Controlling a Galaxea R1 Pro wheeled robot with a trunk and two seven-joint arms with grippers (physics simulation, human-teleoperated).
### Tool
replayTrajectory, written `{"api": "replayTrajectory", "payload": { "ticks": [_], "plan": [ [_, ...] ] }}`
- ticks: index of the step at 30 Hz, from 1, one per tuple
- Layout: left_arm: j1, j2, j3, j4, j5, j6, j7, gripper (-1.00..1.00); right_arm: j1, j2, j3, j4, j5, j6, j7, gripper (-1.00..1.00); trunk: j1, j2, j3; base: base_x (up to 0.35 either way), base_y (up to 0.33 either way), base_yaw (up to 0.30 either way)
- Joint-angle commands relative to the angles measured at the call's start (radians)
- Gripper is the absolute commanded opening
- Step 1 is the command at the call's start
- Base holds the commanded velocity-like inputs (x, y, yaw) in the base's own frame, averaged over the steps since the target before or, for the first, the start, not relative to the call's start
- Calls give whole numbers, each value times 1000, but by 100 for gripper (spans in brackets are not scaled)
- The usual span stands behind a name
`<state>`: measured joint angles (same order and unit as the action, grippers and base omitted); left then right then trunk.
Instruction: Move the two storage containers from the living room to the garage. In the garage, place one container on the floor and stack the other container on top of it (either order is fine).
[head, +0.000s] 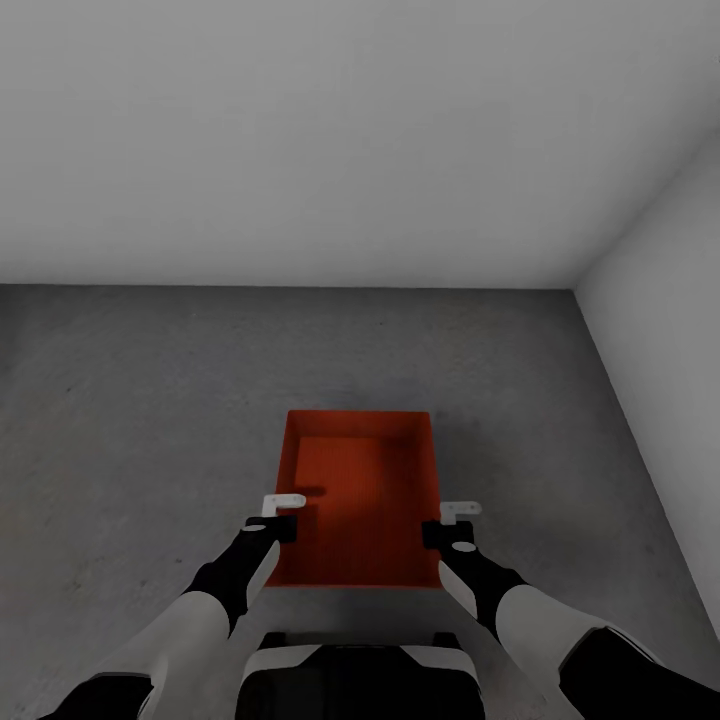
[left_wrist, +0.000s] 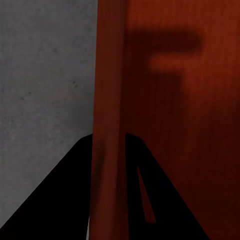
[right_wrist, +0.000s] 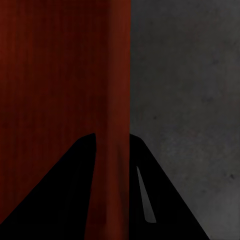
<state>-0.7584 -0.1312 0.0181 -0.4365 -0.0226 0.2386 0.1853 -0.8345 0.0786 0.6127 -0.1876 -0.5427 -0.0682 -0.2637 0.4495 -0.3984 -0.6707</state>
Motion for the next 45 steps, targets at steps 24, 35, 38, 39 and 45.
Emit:
{"api": "replayTrajectory", "payload": {
  "ticks": [24, 35, 38, 39, 45],
  "plan": [
    [1, 42, -4, 7, -4, 7, 6, -100, -2, -1, -13, -3, 6, -27, 0, -100, 1, -2, -1, 0, 0, 0],
    [1, 42, -5, 7, -11, 7, 6, -100, -2, -1, -13, -3, 6, -27, 0, -100, 1, -2, -1, 0, 0, 0],
    [1, 42, -5, 8, -10, 7, 6, -100, -2, -2, -13, -3, 6, -27, 0, -100, 1, -2, -1, 0, 0, 0],
    [1, 42, -5, 8, -10, 7, 6, -100, -2, -2, -13, -3, 6, -27, 0, -100, 1, -2, -1, 0, 0, 0],
    [1, 42, -4, 7, -6, 8, 8, -100, -2, -2, -13, -3, 6, -27, 0, -100, 1, -2, -1, 0, 0, 0]
  ]
}}
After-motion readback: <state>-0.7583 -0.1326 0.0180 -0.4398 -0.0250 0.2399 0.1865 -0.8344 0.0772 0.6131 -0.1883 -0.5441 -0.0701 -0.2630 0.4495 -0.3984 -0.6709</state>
